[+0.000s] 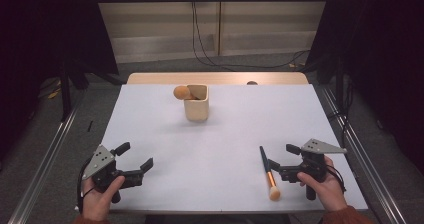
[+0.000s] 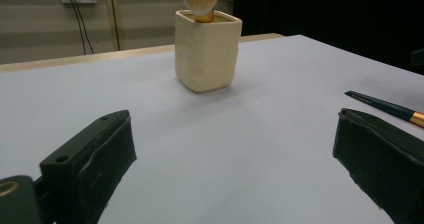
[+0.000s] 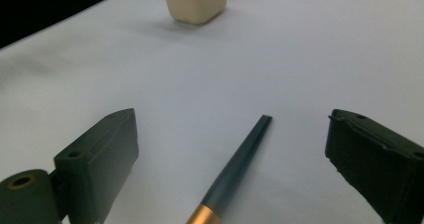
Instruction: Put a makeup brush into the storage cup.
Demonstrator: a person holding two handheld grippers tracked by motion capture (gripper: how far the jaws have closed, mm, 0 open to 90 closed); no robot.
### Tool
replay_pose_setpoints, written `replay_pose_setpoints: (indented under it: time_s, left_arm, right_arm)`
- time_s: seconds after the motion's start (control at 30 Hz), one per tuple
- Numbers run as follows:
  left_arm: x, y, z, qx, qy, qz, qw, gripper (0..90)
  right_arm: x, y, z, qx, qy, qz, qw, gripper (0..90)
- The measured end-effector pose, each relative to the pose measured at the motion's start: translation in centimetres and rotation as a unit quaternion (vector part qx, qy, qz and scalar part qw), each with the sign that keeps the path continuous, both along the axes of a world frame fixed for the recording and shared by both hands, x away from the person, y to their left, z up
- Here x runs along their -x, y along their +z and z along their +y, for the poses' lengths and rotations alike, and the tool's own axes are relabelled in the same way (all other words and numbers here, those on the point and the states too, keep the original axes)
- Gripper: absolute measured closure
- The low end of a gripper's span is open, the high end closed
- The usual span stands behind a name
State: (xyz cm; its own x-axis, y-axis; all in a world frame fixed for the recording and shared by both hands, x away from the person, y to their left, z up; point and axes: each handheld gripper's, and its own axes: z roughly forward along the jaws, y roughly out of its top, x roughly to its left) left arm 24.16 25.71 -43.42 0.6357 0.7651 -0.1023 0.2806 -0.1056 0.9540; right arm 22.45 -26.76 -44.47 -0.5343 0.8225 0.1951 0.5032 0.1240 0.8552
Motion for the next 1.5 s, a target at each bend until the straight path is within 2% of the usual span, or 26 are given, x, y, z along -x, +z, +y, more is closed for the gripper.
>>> replay_pose_setpoints:
  time_s: [0.17,0.27,0.5,0.6,0.7,0.9,1.07,1.1,1.17,1.2,1.27,1.33,1.43,1.5]
  left_arm:
    - [-0.1,0.0,0.2,-0.001,-0.003,0.003,1.0,3.0]
    - [-0.1,0.0,0.3,-0.004,-0.003,0.002,1.0,3.1]
    - [-0.2,0.0,0.4,-0.005,-0.006,0.001,1.0,3.4]
    - [-0.2,0.0,0.4,-0.008,-0.004,0.003,1.0,3.3]
    - [-0.2,0.0,0.3,-0.001,-0.005,0.001,1.0,3.0]
    - [-0.1,0.1,0.2,0.003,-0.009,0.003,1.0,3.0]
    - [-0.1,0.1,0.2,-0.002,-0.011,0.001,0.9999,3.0]
    - [-0.1,0.0,0.2,-0.002,-0.01,0.002,0.9999,3.0]
    - [-0.1,0.0,0.2,-0.002,-0.011,0.002,0.9999,3.0]
    - [-0.1,0.0,0.2,-0.002,-0.01,0.001,0.9999,3.0]
    - [-0.1,0.0,0.2,-0.004,-0.01,0.002,0.9999,3.0]
    - [-0.1,0.0,0.2,-0.005,-0.011,0.002,0.9999,3.0]
    - [-0.1,0.0,0.1,-0.004,-0.011,0.001,0.9999,3.0]
    - [-0.1,0.0,0.1,-0.006,-0.011,0.001,0.9999,3.0]
  right_arm:
    - [-0.5,0.1,0.4,0.013,0.017,0.04,0.999,9.2]
    - [-0.8,0.3,0.6,0.028,0.025,0.075,0.9965,11.0]
    - [-1.6,0.6,1.2,0.086,0.046,0.122,0.9878,8.8]
    - [-1.8,0.7,1.5,0.099,0.055,0.137,0.984,7.8]
    - [-2.0,0.8,1.7,0.116,0.059,0.153,0.9796,7.8]
    - [-2.4,0.9,2.4,0.15,0.068,0.189,0.968,7.8]
    - [-2.7,1.0,2.9,0.169,0.074,0.215,0.959,7.9]
    - [-2.8,0.9,3.0,0.173,0.07,0.227,0.9559,8.6]
    - [-2.9,0.8,3.0,0.177,0.07,0.239,0.9522,11.1]
    - [-2.9,0.7,3.1,0.177,0.072,0.243,0.9512,10.4]
    - [-3.1,0.7,3.2,0.185,0.073,0.256,0.946,10.1]
    - [-3.1,0.7,3.3,0.189,0.076,0.261,0.9437,10.0]
    - [-3.3,0.6,3.6,0.204,0.082,0.272,0.9369,9.4]
    - [-3.5,0.5,3.9,0.216,0.086,0.282,0.9309,8.4]
